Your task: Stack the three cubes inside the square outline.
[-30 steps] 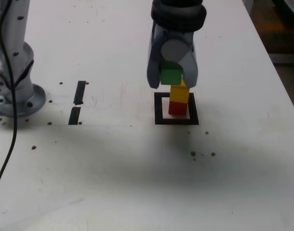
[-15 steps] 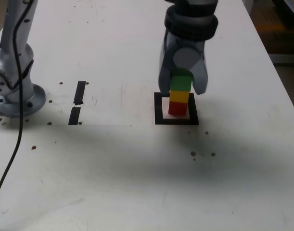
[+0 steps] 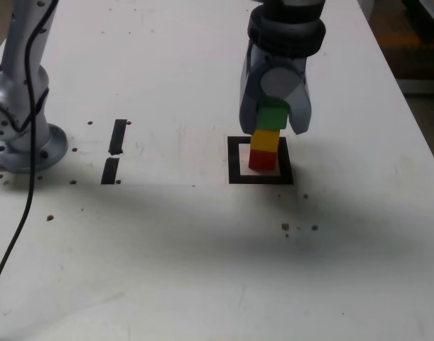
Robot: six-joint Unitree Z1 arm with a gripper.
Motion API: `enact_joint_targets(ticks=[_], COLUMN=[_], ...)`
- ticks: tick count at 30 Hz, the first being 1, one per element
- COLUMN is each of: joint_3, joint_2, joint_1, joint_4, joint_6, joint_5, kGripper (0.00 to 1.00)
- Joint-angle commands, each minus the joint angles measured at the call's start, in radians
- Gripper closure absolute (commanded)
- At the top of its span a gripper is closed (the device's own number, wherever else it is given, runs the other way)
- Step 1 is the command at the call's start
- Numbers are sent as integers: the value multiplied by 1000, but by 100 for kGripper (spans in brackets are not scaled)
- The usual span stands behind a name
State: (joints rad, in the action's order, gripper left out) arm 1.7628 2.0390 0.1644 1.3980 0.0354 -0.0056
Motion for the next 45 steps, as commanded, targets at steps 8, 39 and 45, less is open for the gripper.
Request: enact_joint_targets(ticks=[8,39,45], joint_3=[-5,-36,-40], joint_2=[-5,-27,-59], joint_1=[-2,-1,5], joint_4=[1,0,4], joint_6=[-3,-8,0], joint_5=[3,3,13], kGripper=[81,4,1])
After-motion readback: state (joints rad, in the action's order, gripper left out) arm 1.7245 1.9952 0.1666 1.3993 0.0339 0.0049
